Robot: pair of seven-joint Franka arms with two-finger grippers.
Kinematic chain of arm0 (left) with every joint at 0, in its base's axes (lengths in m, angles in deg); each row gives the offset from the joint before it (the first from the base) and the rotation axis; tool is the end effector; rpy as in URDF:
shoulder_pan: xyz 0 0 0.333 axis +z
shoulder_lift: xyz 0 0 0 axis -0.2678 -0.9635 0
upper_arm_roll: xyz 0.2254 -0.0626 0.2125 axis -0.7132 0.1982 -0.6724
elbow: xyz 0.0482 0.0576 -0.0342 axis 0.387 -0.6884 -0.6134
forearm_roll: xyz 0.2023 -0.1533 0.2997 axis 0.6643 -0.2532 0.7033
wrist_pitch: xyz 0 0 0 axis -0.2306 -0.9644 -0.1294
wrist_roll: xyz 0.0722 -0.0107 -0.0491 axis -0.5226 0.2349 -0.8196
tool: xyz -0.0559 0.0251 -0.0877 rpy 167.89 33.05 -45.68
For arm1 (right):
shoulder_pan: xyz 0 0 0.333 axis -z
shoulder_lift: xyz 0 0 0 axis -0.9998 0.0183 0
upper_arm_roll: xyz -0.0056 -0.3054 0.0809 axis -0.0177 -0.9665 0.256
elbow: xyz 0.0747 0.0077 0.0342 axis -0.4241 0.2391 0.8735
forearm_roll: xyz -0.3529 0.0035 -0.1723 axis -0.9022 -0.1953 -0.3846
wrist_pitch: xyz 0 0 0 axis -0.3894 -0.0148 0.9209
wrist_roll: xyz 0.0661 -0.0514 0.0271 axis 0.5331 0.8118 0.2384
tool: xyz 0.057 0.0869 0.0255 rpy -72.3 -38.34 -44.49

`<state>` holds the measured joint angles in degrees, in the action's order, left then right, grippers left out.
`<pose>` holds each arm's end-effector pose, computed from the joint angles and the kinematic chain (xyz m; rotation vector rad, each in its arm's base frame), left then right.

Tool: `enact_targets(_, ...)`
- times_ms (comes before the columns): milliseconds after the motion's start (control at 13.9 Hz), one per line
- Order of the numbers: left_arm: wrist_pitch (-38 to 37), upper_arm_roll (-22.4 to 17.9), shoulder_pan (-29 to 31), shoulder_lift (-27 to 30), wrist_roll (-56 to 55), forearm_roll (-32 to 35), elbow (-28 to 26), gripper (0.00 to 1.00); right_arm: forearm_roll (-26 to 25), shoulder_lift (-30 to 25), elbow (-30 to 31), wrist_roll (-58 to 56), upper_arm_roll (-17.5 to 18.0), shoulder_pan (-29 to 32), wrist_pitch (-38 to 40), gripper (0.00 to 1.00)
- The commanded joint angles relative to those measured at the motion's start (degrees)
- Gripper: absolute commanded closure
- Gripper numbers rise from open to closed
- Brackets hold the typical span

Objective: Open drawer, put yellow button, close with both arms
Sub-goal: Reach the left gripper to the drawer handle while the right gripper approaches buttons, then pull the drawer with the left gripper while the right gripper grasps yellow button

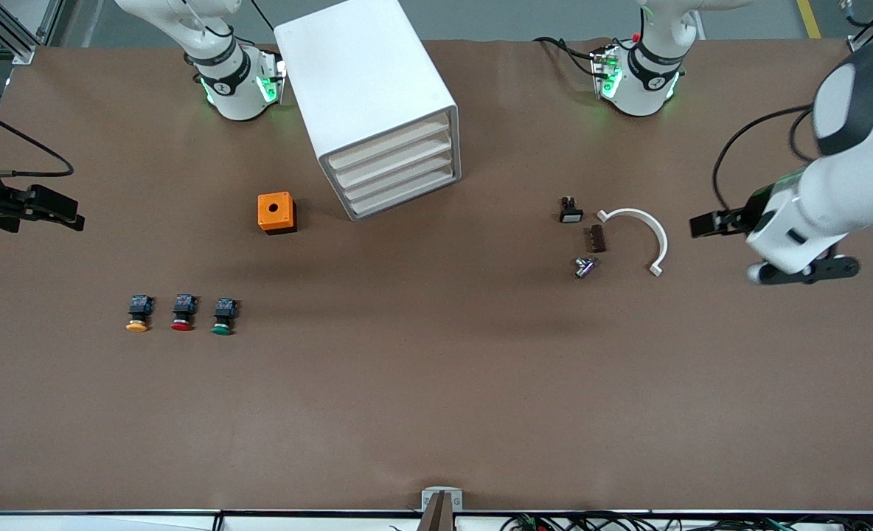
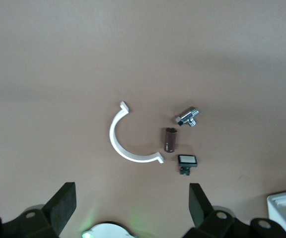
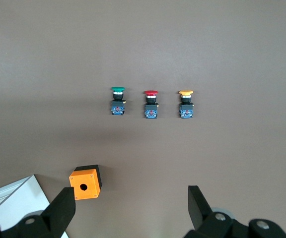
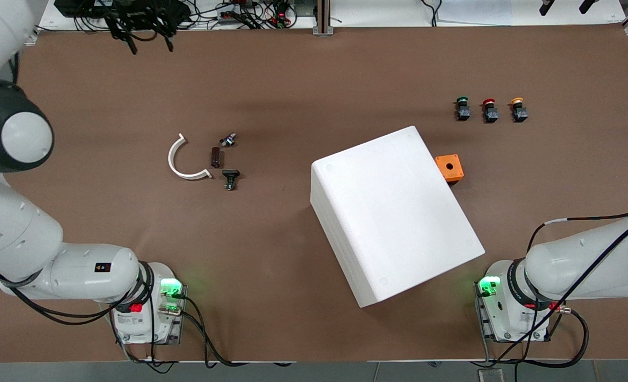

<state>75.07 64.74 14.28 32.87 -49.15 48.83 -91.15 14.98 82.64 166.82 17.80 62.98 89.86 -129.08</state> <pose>0.6009 -0.0972 0.4966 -3.0815 -0.2211 0.4288 0.5865 -0.0251 0.6022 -3.1390 -0.0229 0.1186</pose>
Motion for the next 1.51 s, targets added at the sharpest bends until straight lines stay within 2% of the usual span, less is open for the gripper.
enact_targets(0,-0.8,0.8,-3.4,-5.1,-12.2,-1.0,3.5,0.00,0.3,0.7,-1.1,-0.6,0.4,0.1,0.4,0.00)
enact_targets(215,-0.8,0.9,-7.9,-11.1,-30.4,-2.9,5.0,0.00,-1.4,2.6,-1.1,-0.5,0.4,-2.2,0.0,0.00)
enact_targets(431,-0.6,1.0,-14.3,-17.4,-51.9,-6.6,8.1,0.00,-1.7,2.9,-0.5,-0.9,0.2,-0.5,-0.3,0.00)
enact_targets(646,-0.5,0.9,-16.9,-21.8,-71.5,-16.1,9.0,0.00,-2.1,8.0,-0.5,-1.4,0.1,2.8,-1.6,0.00)
enact_targets(862,-0.5,0.9,-18.3,-24.4,-87.6,-28.6,8.7,0.00,-6.5,10.8,2.6,-9.4,0.1,5.7,-13.6,0.00)
enact_targets(1077,-0.4,0.9,-20.7,-26.1,-97.1,-41.6,8.6,0.00,-6.4,12.1,8.2,-12.3,0.2,8.9,-23.3,0.00)
enact_targets(1221,-0.3,0.7,-22.8,-26.2,-104.5,-45.0,8.6,0.00,-6.4,13.0,11.9,-12.3,0.1,9.8,-28.5,0.00)
enact_targets(1436,-0.2,0.8,-25.8,-27.8,-116.3,-46.3,8.6,0.00,-6.4,12.8,19.7,-12.3,0.1,9.8,-37.9,0.00)
